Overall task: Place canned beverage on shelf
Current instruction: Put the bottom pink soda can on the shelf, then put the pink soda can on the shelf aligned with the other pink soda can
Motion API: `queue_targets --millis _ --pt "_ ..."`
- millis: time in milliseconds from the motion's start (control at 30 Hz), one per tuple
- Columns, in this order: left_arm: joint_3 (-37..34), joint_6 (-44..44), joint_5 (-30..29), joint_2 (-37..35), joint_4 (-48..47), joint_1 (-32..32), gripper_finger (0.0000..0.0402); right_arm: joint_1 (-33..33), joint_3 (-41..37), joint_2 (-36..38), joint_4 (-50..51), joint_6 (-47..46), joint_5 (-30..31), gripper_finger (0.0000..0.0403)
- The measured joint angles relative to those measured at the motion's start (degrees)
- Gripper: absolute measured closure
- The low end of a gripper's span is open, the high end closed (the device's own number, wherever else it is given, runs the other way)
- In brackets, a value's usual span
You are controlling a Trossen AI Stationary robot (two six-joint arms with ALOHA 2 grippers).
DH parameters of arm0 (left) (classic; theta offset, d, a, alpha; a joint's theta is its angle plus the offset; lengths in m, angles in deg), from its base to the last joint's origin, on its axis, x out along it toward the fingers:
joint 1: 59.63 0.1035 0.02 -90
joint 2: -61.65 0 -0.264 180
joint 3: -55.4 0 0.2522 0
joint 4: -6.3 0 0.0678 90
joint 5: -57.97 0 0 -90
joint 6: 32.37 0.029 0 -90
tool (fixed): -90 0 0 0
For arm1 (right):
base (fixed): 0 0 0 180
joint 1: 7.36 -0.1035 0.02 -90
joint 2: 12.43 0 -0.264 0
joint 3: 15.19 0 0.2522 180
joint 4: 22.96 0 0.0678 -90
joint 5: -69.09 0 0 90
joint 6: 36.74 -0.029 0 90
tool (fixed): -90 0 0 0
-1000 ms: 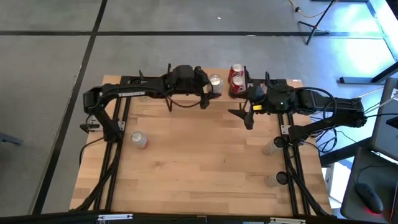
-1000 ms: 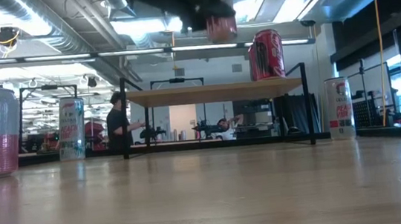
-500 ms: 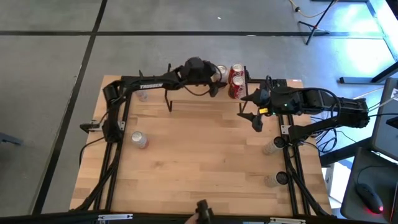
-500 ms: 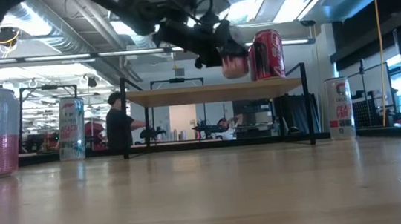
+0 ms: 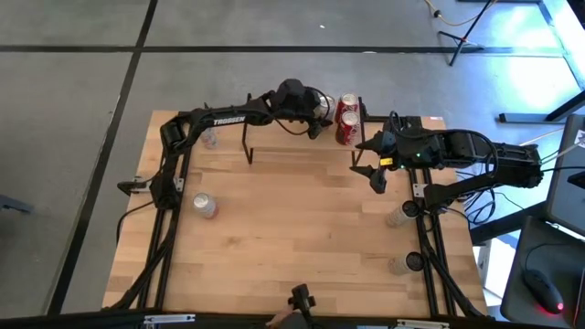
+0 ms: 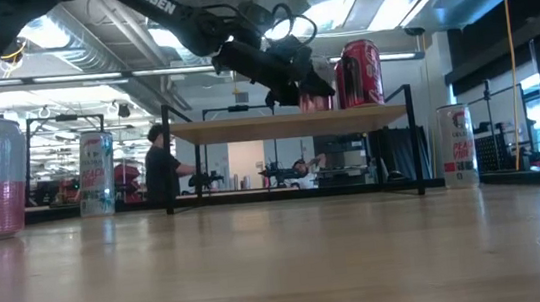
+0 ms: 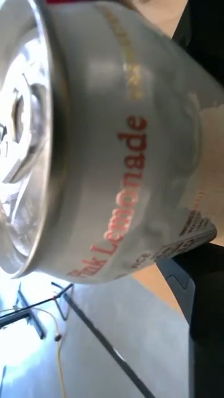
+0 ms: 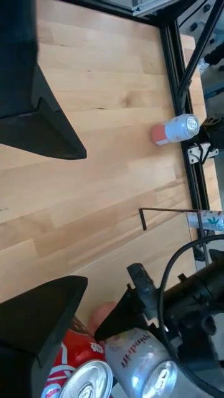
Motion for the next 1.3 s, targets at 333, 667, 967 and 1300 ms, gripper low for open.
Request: queue_targets --millis 333,667,967,1300 --pt "0.1 -0.2 -0.9 0.1 -0.3 -0.8 0.0089 0.0 0.0 0.0 0.0 -0.6 0.0 0.0095" --pt "1.0 -1.0 -2.1 -0.1 -2.3 -0.8 0.0043 0.0 0.0 0.0 0.0 0.3 0.0 0.0095" --pt "12.9 1.9 0.5 -0.1 -17.8 -1.0 0.0044 0.0 0.0 0.0 0.0 1.1 0.0 0.0095" --pt "35.1 8.9 -1.1 -0.5 -38.1 -1.8 0.0047 0.0 0.0 0.0 -0.4 -0.5 -1.0 0.0095"
